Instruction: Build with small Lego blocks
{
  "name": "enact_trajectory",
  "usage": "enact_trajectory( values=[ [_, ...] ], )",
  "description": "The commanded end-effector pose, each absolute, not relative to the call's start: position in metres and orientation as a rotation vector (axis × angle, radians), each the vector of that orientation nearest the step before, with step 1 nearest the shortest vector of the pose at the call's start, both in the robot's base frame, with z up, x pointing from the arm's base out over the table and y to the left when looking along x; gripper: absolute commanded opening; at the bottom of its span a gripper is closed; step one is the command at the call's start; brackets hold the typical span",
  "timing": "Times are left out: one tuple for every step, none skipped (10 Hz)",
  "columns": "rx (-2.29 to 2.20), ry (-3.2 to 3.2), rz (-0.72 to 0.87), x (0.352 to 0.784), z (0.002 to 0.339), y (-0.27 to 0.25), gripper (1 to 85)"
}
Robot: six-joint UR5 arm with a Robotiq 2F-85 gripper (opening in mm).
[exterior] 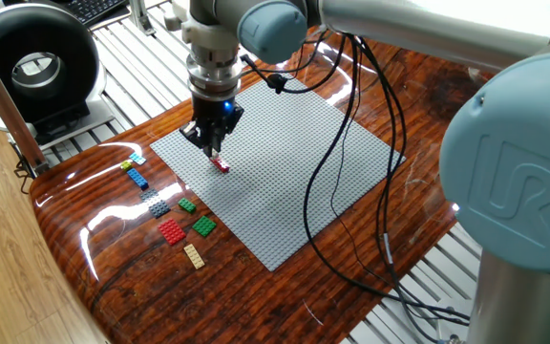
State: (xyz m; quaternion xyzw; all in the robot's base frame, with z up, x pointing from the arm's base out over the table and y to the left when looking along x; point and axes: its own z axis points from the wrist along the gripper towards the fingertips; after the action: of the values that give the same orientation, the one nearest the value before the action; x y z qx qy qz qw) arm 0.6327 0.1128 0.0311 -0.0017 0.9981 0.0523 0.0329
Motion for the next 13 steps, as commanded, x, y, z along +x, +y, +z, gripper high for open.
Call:
enact_trajectory(
  values=[
    [-0.001, 3.065, 0.168, 0.635, 0.032, 0.112, 1.3],
    [-0.010, 3.063, 0.175, 0.636, 0.032, 0.113, 1.3],
    [-0.005, 3.061, 0.177, 0.636, 0.032, 0.113, 1.3],
    [0.005, 3.059, 0.192, 0.635, 0.031, 0.114, 1.3],
    [0.012, 3.059, 0.199, 0.635, 0.029, 0.114, 1.3],
    [0.009, 3.049, 0.217, 0.637, 0.026, 0.115, 1.3],
    [0.009, 3.049, 0.212, 0.636, 0.025, 0.114, 1.3],
    [0.007, 3.049, 0.210, 0.635, 0.025, 0.113, 1.3],
    [-0.001, 3.050, 0.207, 0.633, 0.025, 0.110, 1.3],
    [-0.008, 3.054, 0.198, 0.632, 0.026, 0.105, 1.3],
    [-0.013, 3.053, 0.205, 0.631, 0.027, 0.104, 1.3],
    [-0.013, 3.053, 0.205, 0.630, 0.026, 0.104, 1.3],
    [-0.010, 3.053, 0.207, 0.630, 0.025, 0.105, 1.3]
  ],
)
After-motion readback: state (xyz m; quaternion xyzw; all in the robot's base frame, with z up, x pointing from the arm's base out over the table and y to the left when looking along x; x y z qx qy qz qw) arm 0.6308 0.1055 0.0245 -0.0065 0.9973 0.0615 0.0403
